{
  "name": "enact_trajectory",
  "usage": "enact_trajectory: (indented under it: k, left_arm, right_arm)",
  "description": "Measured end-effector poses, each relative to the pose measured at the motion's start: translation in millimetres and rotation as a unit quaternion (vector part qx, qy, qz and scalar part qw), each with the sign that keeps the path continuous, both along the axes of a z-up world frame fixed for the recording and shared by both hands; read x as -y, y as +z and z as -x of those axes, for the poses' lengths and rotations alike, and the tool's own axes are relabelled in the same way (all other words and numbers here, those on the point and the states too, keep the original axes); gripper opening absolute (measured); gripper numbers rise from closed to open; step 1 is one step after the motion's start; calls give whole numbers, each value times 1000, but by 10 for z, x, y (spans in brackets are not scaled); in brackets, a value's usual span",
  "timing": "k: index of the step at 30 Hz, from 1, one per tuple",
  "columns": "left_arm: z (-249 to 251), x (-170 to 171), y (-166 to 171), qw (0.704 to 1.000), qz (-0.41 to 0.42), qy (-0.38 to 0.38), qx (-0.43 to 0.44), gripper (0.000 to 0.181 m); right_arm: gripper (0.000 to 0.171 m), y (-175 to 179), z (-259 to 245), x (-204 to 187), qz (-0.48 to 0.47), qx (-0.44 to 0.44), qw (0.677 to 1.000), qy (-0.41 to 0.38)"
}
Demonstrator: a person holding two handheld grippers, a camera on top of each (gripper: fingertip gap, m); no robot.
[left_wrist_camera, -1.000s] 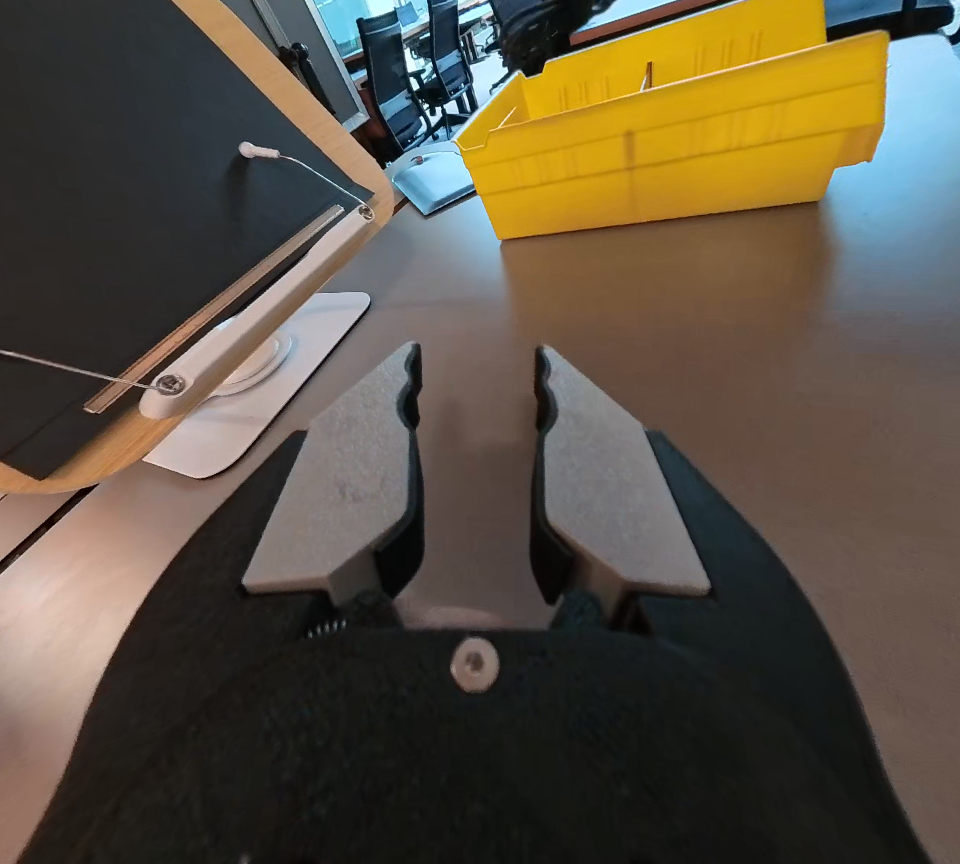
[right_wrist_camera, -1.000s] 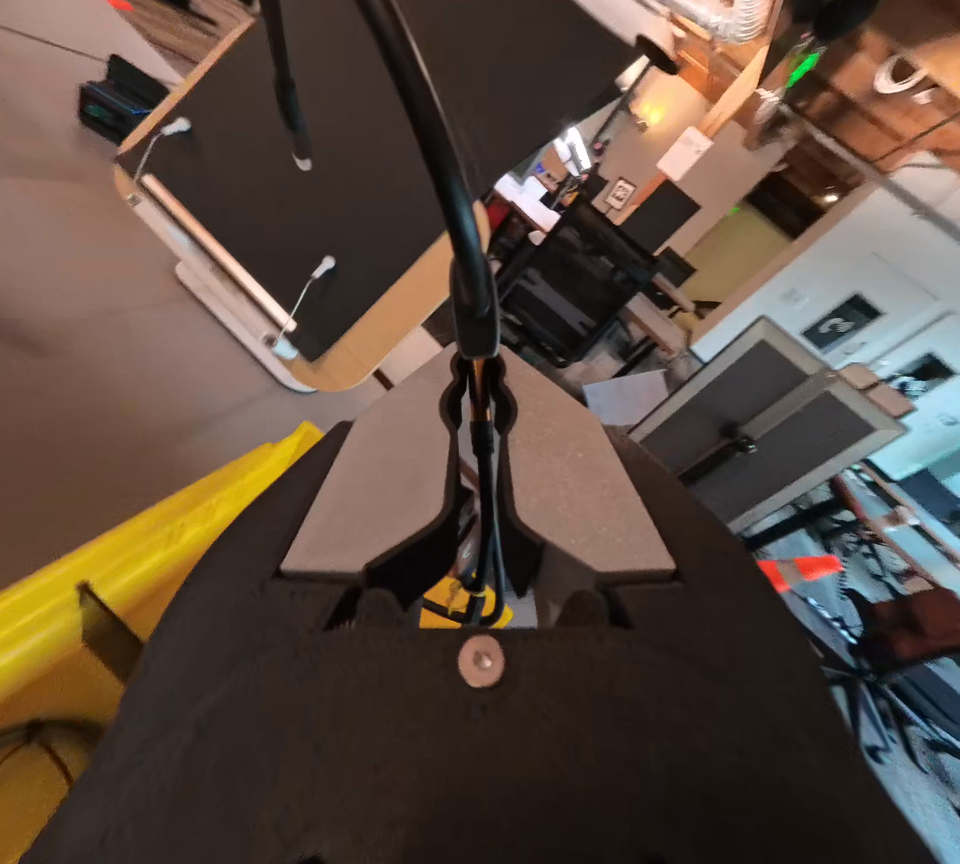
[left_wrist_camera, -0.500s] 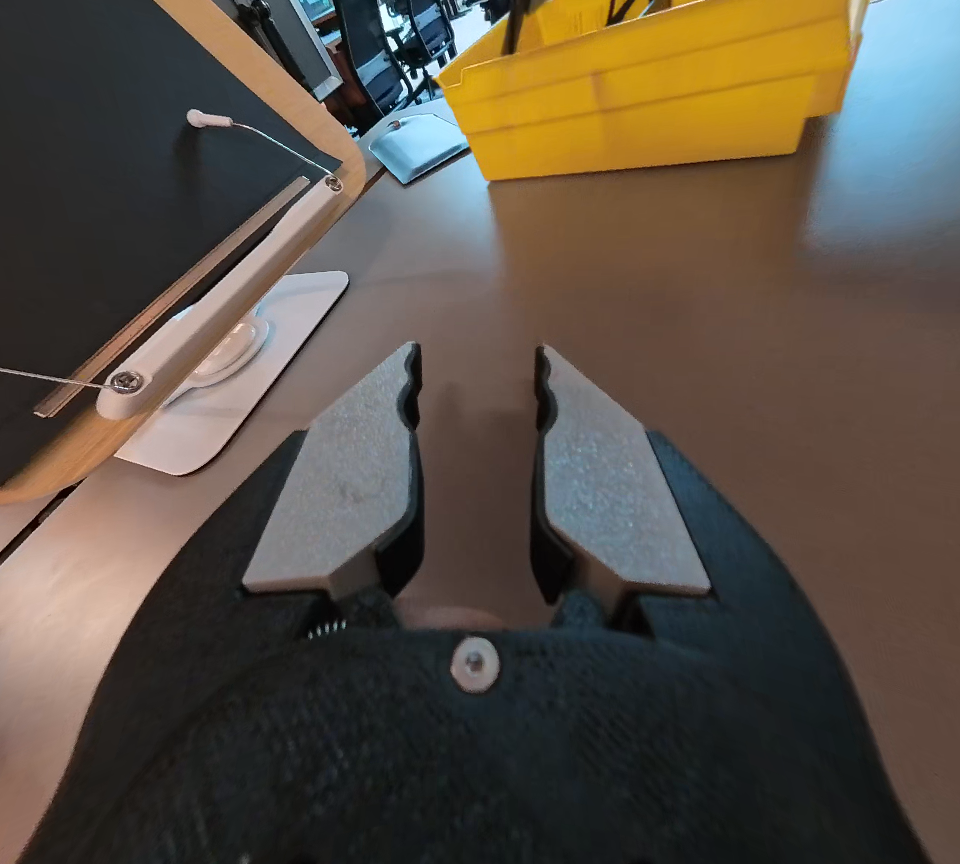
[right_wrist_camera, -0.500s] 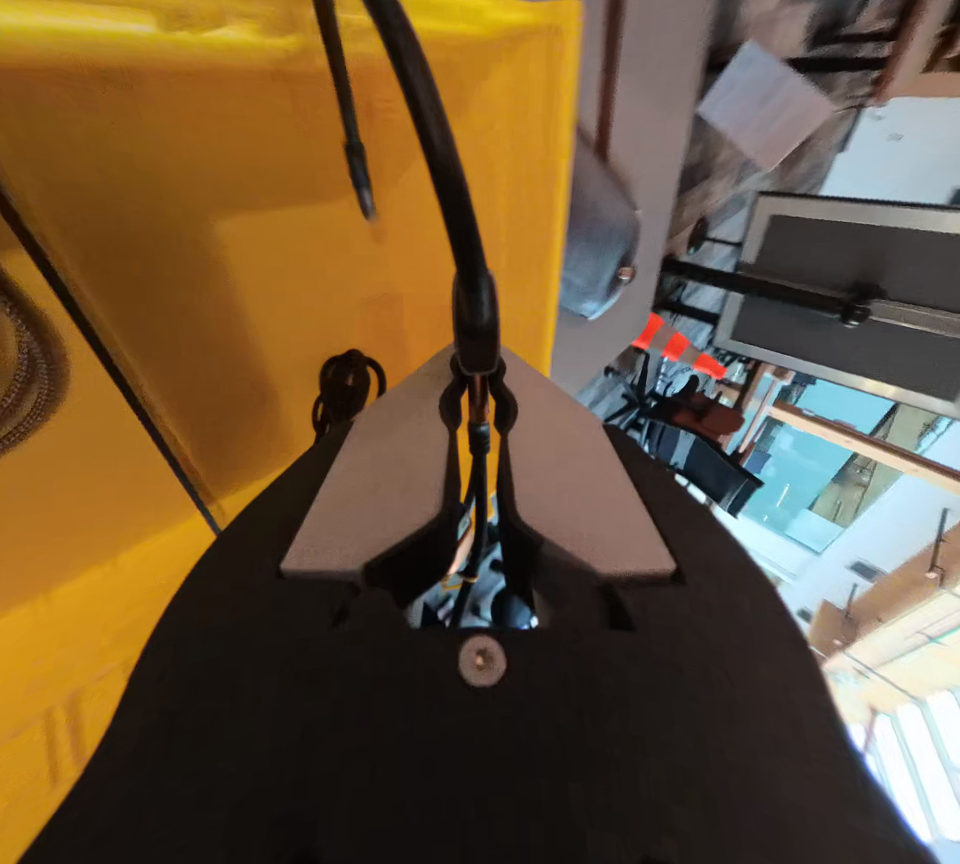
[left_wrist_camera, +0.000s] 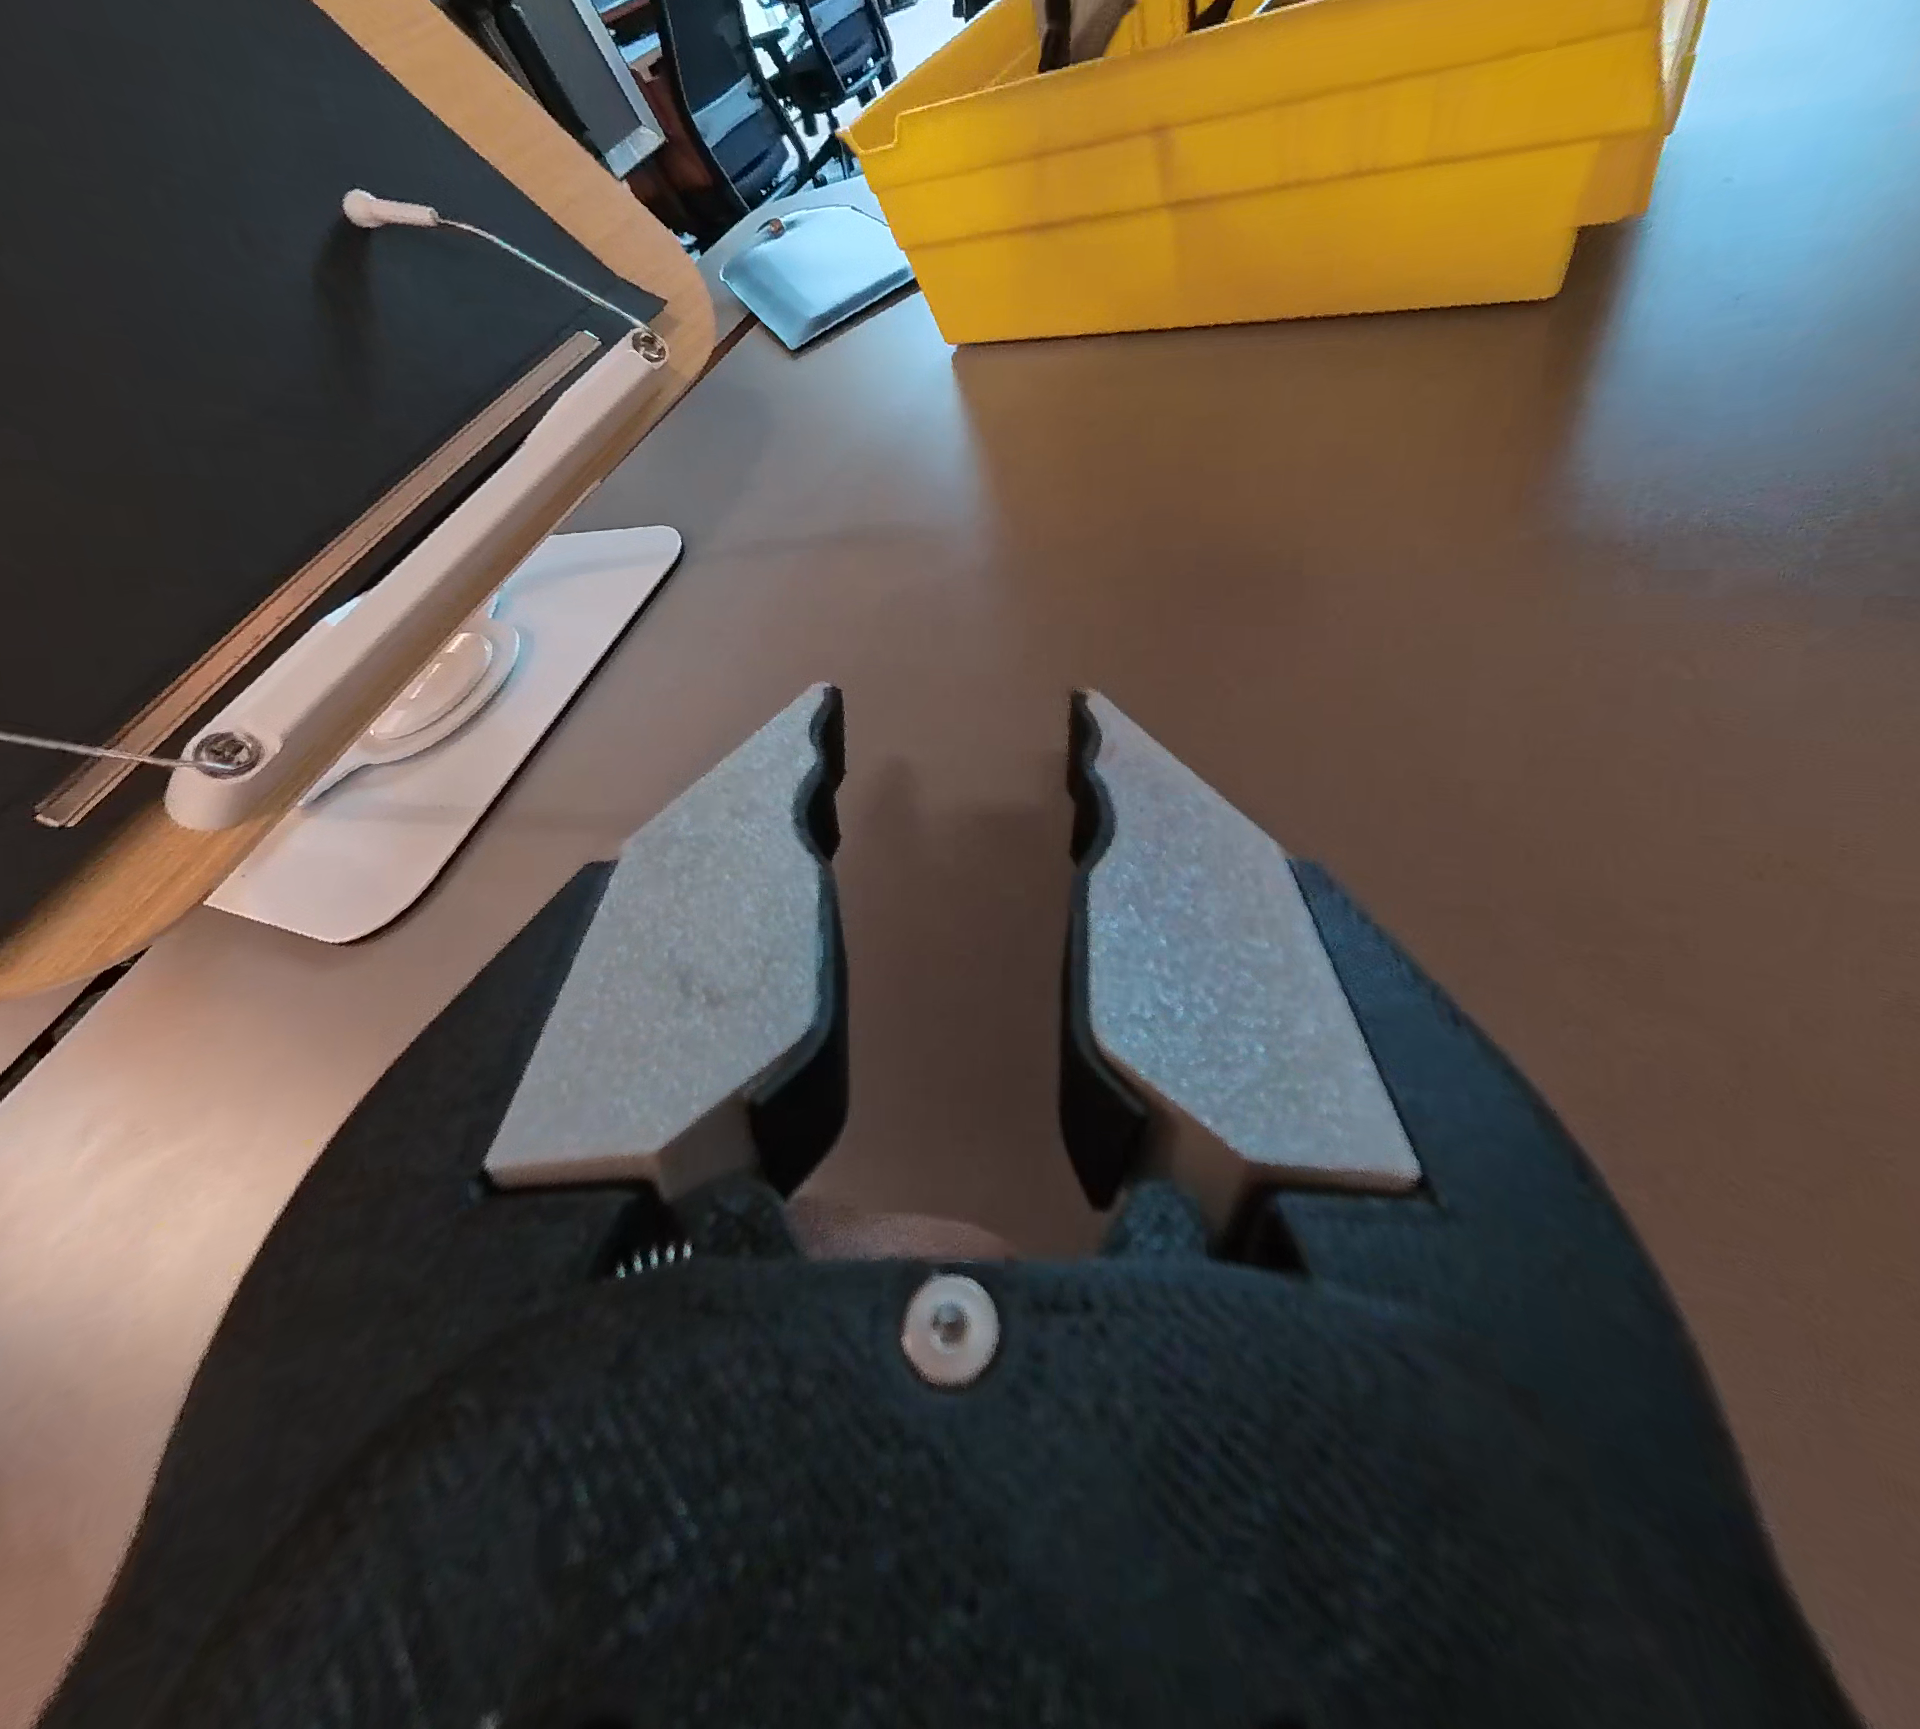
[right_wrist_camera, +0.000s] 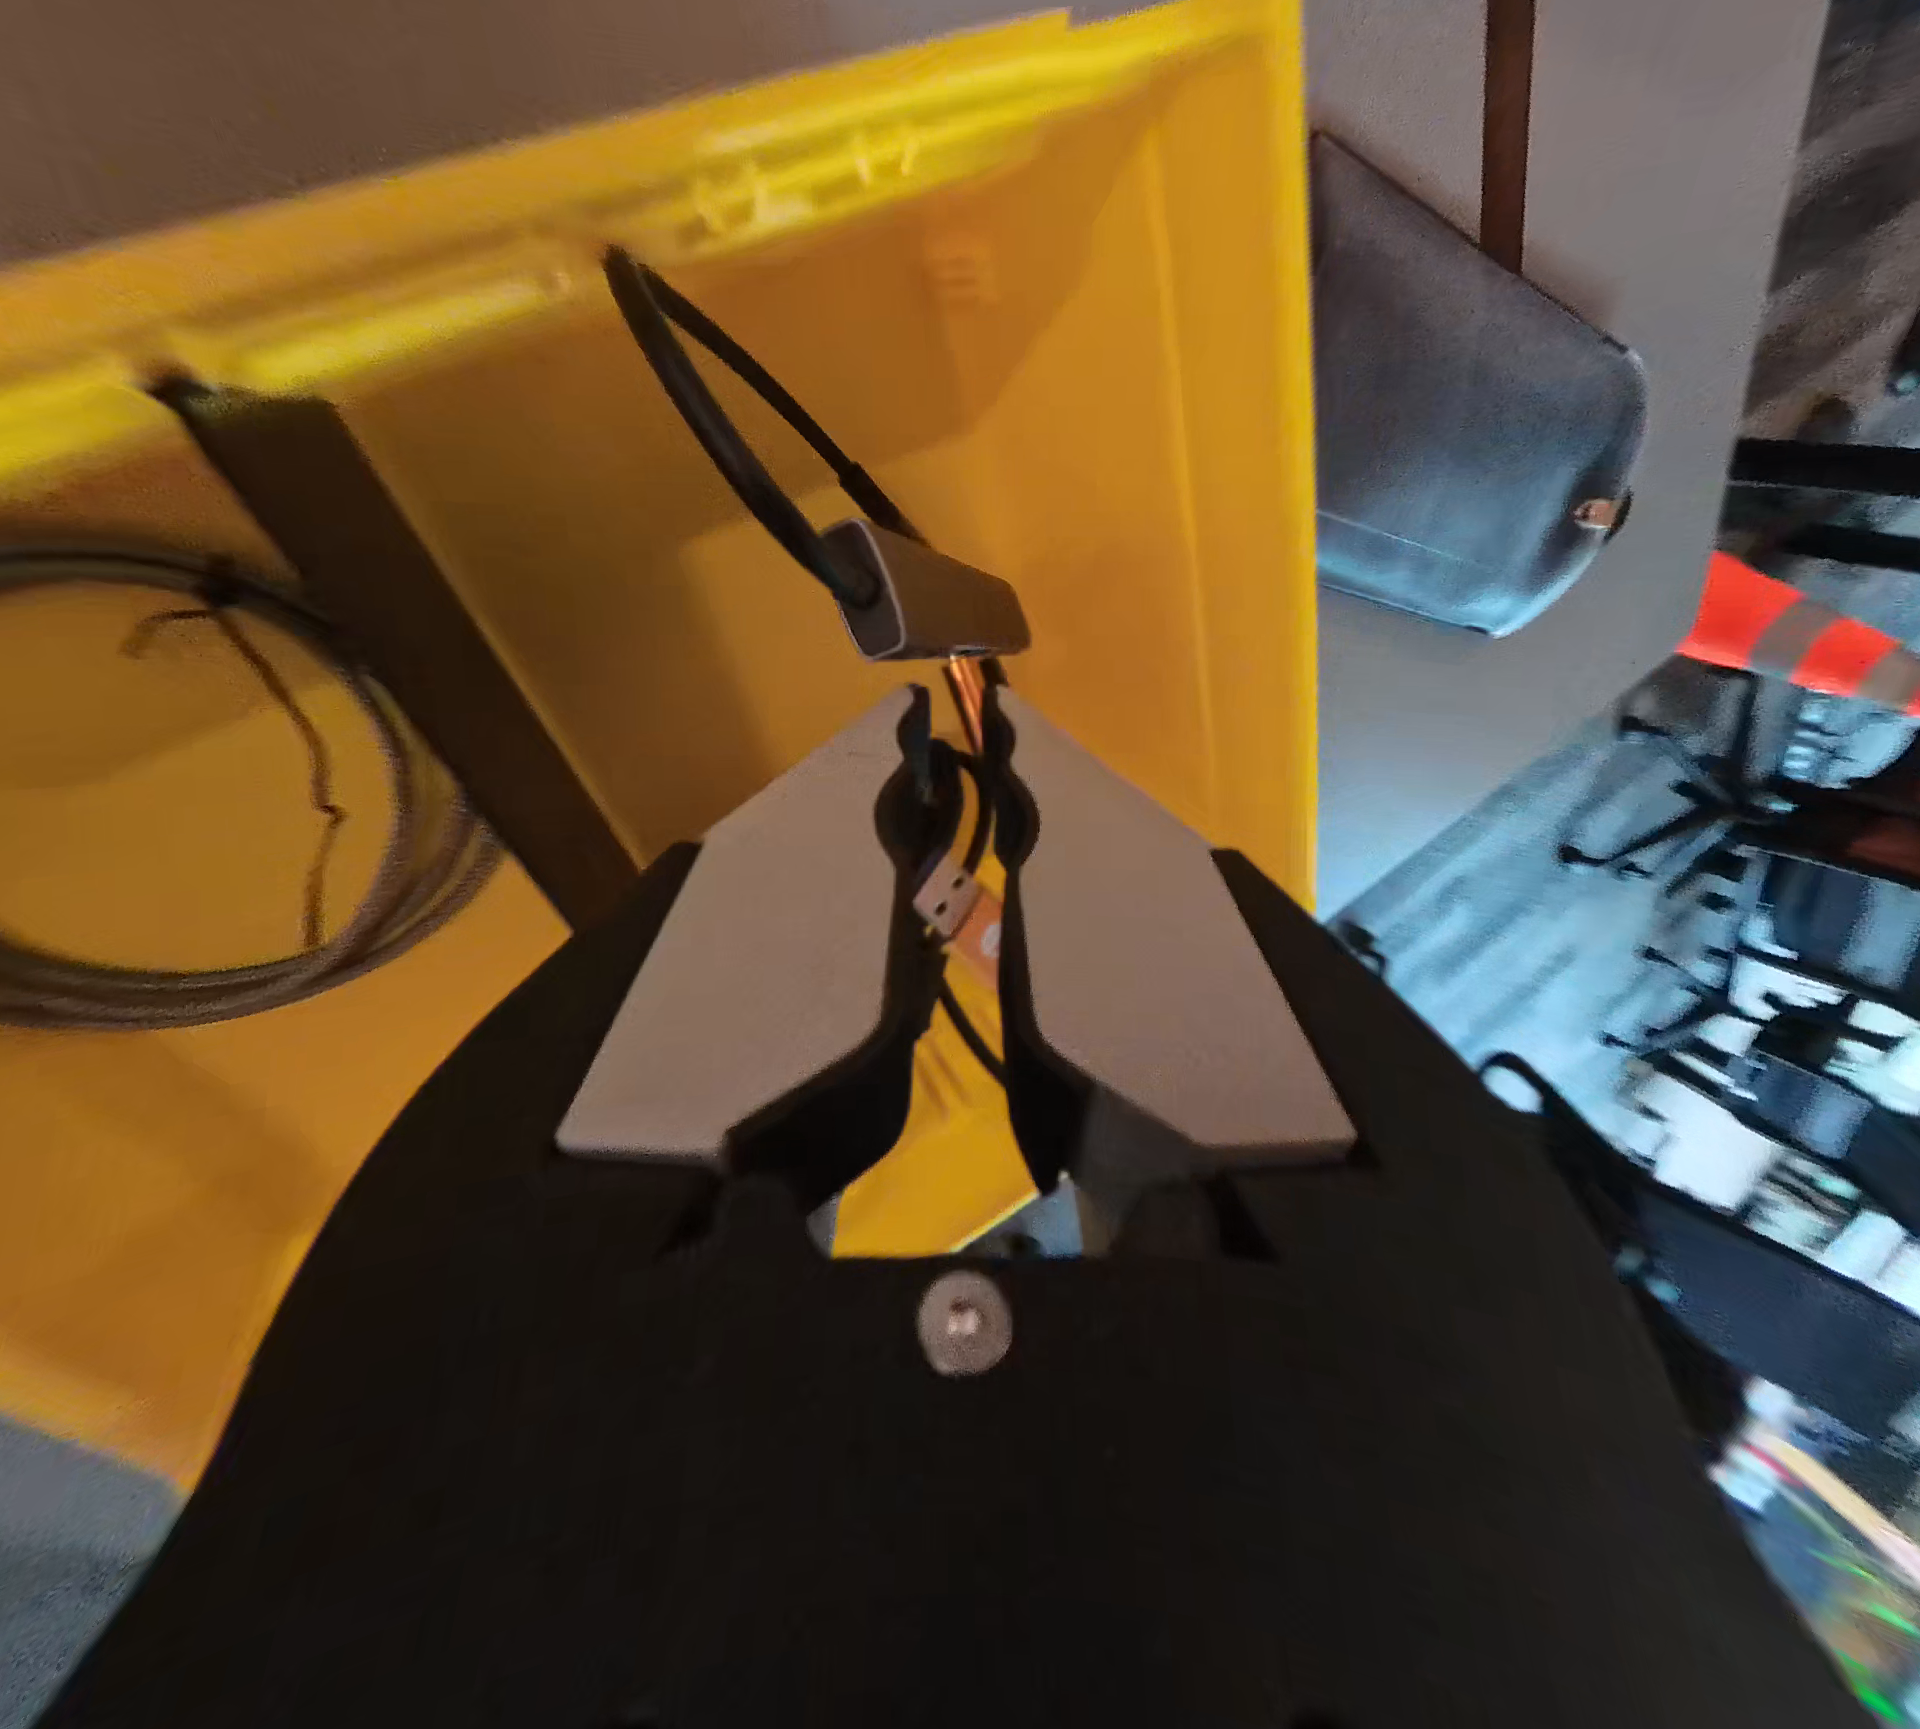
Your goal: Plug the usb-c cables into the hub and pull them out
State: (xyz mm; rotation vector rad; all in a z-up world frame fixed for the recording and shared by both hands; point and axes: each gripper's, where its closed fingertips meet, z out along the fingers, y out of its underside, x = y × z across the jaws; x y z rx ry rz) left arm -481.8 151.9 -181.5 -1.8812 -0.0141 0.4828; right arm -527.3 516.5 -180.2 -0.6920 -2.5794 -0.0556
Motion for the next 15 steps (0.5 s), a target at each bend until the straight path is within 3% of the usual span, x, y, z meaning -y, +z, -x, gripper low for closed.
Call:
enact_trajectory:
  k: [6,11,15]
  left_arm:
    - [-6,0,-28,1000,10,-2,-2,41]
    - [2,5,-35,1000,10,-1,6,41]
    - [-9,-18,-69,1000,20,1,6,42]
  right_arm:
    - [16,394,-121,224,140,42,986,-85]
    - [23,902,-29,714,284,-48,955,-66]
    - [54,1517,-54,1427,425,-152,892,-1]
